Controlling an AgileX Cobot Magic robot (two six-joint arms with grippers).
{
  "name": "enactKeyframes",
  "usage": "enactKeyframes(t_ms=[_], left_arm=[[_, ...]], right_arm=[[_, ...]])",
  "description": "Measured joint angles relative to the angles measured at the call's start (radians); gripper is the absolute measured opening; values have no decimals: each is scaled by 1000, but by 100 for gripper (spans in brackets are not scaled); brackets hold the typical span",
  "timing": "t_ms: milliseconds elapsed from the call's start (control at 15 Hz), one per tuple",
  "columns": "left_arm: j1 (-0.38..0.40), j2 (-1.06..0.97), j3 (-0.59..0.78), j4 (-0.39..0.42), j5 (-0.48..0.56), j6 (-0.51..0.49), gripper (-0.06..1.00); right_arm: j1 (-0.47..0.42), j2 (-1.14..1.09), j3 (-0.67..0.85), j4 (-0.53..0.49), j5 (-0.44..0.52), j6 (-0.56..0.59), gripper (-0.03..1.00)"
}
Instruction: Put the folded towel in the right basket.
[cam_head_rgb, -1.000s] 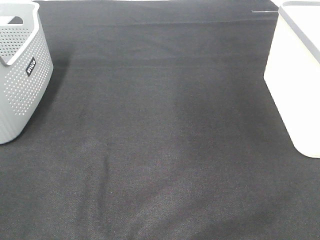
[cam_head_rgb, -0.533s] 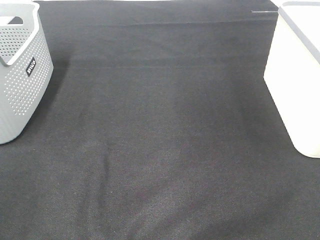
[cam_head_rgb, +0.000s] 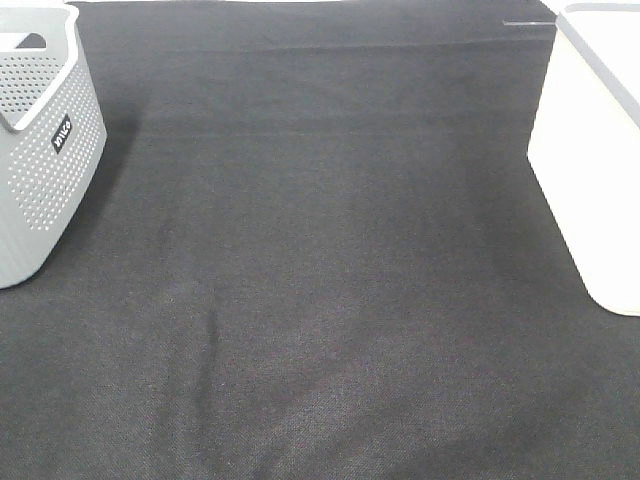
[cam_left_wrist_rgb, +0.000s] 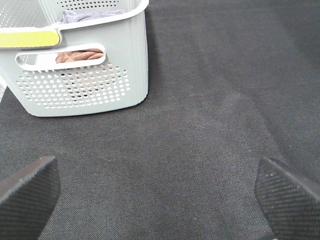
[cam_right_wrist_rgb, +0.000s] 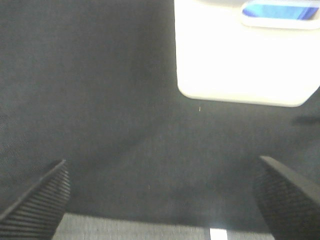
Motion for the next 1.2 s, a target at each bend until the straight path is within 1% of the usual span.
enactKeyframes(t_ms=[133,200,400,1200], left_arm=[[0,0,0,-1,0,0,99],[0,0,0,-2,0,0,99],[0,0,0,-8,0,0,99],[0,0,0,-10,0,0,99]], right_arm=[[0,-1,23,0,-8,1,96],[0,-1,38,0,-28,8,96],[0,-1,45,0,-48,11,96],[0,-1,45,0,-52,11,96]])
